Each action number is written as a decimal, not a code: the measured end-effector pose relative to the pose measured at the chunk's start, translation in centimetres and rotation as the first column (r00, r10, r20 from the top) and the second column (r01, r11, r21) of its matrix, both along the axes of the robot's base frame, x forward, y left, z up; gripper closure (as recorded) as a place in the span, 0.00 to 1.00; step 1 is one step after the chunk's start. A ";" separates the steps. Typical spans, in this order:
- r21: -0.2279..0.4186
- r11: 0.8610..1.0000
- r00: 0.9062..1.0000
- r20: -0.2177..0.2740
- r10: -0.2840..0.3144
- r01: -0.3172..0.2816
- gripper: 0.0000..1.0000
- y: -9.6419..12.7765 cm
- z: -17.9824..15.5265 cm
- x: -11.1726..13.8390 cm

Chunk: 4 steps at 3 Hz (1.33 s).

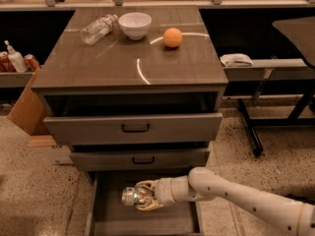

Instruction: Pick 7up can from bottom drawer and place on counter

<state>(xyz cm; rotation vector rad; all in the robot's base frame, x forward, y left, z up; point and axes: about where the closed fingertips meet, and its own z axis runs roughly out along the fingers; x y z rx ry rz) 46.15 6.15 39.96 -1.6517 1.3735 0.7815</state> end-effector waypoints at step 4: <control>-0.102 0.992 0.965 0.244 0.097 -0.074 1.00 -1.8 17.7 0.0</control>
Offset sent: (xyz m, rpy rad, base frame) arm 0.0016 -0.0287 0.2263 -0.0993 -0.3424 0.0804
